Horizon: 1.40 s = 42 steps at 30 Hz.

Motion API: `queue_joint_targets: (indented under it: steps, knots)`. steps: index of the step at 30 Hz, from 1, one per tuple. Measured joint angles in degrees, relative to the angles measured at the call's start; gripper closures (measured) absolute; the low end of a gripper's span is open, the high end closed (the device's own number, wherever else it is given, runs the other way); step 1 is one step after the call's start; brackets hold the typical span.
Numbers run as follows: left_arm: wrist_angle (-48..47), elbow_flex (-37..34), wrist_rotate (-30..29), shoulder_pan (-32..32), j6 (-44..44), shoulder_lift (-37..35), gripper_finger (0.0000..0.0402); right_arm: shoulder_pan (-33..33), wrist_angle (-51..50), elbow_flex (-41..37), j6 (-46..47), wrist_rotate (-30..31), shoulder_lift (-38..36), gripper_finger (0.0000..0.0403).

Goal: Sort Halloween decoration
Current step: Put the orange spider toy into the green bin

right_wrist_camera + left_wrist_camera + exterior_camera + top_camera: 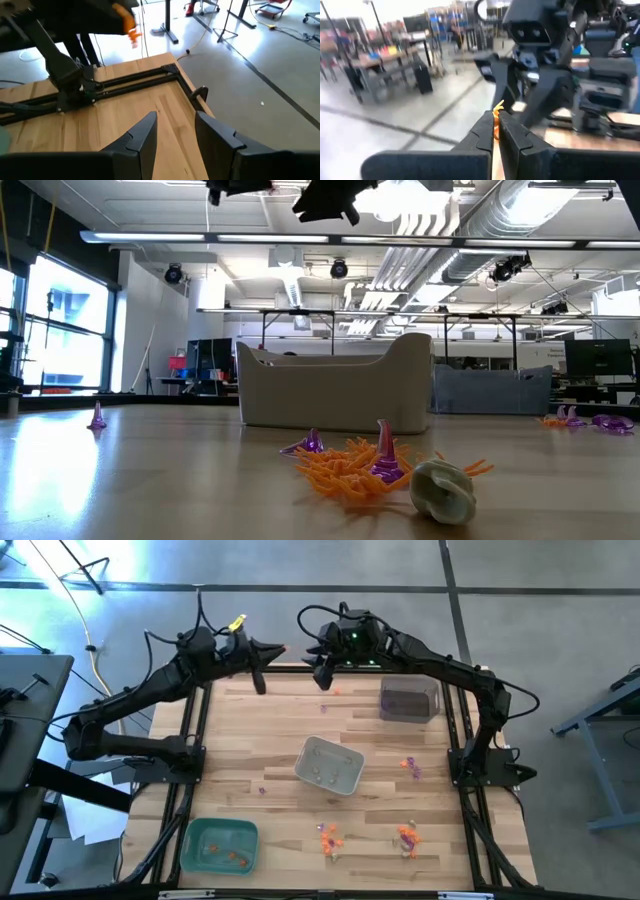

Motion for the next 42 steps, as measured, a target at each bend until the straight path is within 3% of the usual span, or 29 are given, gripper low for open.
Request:
queue_joint_targets:
  steps: [4, 10, 14, 17, 23, 30, 42]
  knots:
    - [-12.50, 0.01, 1.35, -0.47, -5.99, -3.11, 0.0401, -0.02, -1.46, 0.00, -0.02, 0.02, 0.00, 0.0274]
    - [-36.08, 0.00, 9.87, -2.79, -17.53, -8.82, 0.0401, -0.02, -4.23, 0.00, 1.38, 0.00, 0.00, 0.0274]
    - [-44.92, 0.00, 16.21, -8.97, -24.51, -11.72, 0.0401, -0.02, -6.31, 0.00, 2.96, 0.00, 0.00, 0.0274]
    - [-48.65, 0.02, 15.77, -16.49, -32.20, -12.66, 0.0401, 0.45, -8.07, 0.00, 4.20, 0.03, 0.00, 0.0274]
    - [-53.41, 0.00, 12.45, -34.29, -50.07, -10.87, 0.0401, 1.91, -12.41, 0.00, 4.34, 0.00, 0.00, 0.0274]
    - [-53.14, 0.02, 11.82, -53.38, -67.70, -2.17, 0.0401, 2.86, -18.29, 0.00, 2.17, 0.00, 0.00, 0.0274]
    - [-52.24, 0.02, 2.79, -69.38, -88.70, 14.74, 0.0401, 2.84, -27.20, 0.00, -0.28, 0.01, 0.00, 0.0274]
